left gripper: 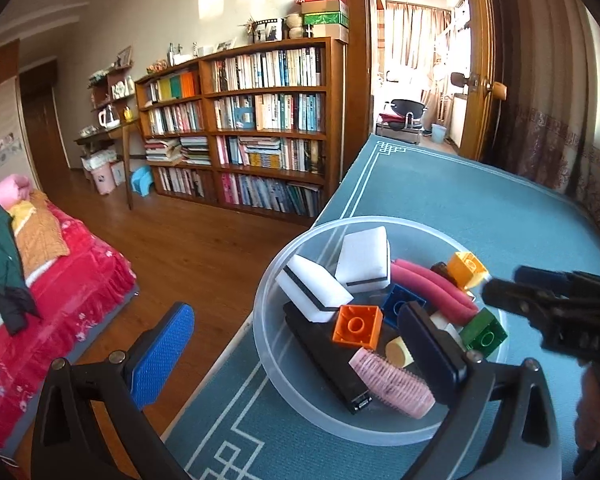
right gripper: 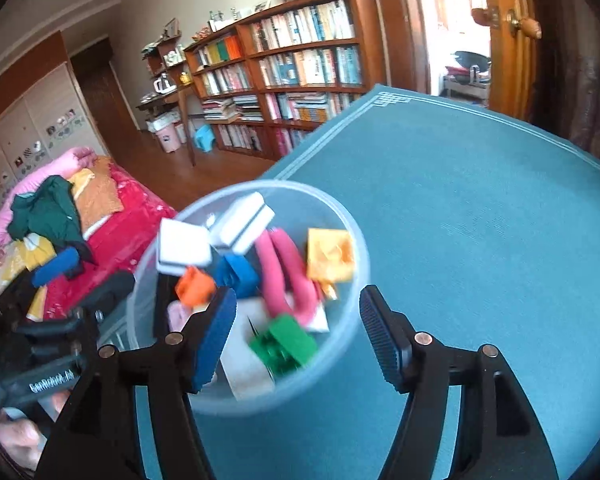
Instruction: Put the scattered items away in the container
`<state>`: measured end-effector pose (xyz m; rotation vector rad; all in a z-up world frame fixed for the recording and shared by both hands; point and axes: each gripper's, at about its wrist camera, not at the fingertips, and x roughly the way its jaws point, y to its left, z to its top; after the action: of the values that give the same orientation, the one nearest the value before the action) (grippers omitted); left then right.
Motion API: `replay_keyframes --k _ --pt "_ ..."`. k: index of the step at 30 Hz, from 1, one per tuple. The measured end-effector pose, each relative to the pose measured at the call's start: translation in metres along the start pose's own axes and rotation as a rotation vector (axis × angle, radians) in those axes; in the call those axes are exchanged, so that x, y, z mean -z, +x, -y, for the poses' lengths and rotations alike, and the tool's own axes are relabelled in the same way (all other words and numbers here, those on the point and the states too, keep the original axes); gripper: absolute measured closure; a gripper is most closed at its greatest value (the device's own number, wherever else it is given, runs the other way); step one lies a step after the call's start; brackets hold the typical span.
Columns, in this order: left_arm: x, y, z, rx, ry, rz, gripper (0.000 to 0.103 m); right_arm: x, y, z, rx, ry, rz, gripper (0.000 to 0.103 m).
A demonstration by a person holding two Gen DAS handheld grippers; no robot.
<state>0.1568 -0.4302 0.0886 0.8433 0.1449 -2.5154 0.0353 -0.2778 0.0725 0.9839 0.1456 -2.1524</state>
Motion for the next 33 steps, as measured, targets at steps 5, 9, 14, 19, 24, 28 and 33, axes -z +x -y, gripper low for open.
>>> replay_keyframes --k 5,9,14,19,24,28,33 --pt "0.005 -0.012 0.014 -0.119 0.058 0.029 0.000 0.023 -0.022 -0.005 0.054 0.010 0.029 0.032" --pt "0.012 -0.029 0.023 -0.166 0.109 0.071 0.000 0.038 -0.041 -0.009 0.094 0.044 0.078 0.022" --pt "0.019 -0.051 0.022 -0.097 0.108 0.090 0.000 0.047 -0.058 -0.014 0.162 0.098 0.103 0.019" --pt "0.024 -0.066 0.019 -0.090 0.100 0.112 0.000 0.056 -0.071 -0.027 0.217 0.082 0.130 0.018" --pt "0.028 -0.075 0.014 -0.091 0.092 0.130 0.000 0.058 -0.086 -0.037 0.223 0.055 0.163 0.018" --pt "0.030 -0.077 0.004 -0.057 0.047 0.116 0.000 0.059 -0.089 -0.044 0.174 0.043 0.163 0.017" --pt "0.037 -0.075 -0.004 -0.073 0.026 0.104 0.000 0.063 -0.079 -0.049 0.120 0.049 0.120 0.017"
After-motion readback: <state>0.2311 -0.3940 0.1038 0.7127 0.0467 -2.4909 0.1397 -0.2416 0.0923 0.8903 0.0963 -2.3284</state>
